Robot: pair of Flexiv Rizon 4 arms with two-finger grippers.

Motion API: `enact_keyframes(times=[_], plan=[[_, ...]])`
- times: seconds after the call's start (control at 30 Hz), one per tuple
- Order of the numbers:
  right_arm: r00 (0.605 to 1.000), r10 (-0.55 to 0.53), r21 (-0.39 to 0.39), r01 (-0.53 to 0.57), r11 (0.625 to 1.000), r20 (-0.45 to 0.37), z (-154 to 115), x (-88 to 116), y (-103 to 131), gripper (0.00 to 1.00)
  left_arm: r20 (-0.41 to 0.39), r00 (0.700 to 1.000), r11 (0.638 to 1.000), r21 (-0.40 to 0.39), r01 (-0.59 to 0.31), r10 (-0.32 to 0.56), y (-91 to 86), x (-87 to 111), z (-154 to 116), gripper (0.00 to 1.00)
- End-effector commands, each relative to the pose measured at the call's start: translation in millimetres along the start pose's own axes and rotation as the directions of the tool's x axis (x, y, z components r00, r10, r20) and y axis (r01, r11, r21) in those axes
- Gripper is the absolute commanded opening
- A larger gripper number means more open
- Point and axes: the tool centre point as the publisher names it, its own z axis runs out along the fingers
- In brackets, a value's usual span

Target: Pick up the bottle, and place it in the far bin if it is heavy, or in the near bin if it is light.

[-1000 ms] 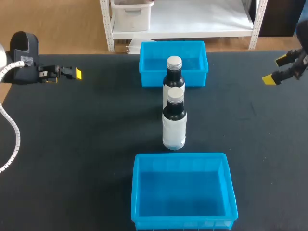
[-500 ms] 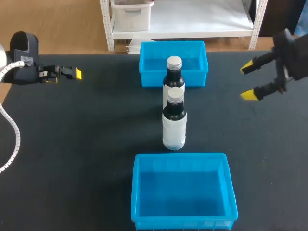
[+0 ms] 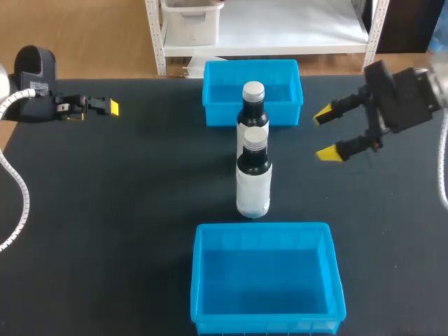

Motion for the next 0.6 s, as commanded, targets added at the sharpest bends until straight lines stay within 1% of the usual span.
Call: enact_keyframes(times=[0.03, 0.27, 0.6], plan=[[1.000, -0.001, 0.027, 0.001, 1.000, -0.010, 19, -7, 9, 1.00, 0.000, 1.000, 1.000, 0.000, 0.000, 0.000, 0.0, 0.0, 0, 1.00], [1.000, -0.004, -0.003, 0.004, 1.000, 0.000, 40, -18, 19, 1.00, 0.000, 1.000, 1.000, 0.000, 0.000, 0.000, 0.0, 0.0, 0, 1.00], [0.999, -0.024, -0.056, 0.025, 0.998, 0.022, 58, -32, 29, 1.00, 0.000, 1.000, 1.000, 0.000, 0.000, 0.000, 0.0, 0.0, 0, 1.00]])
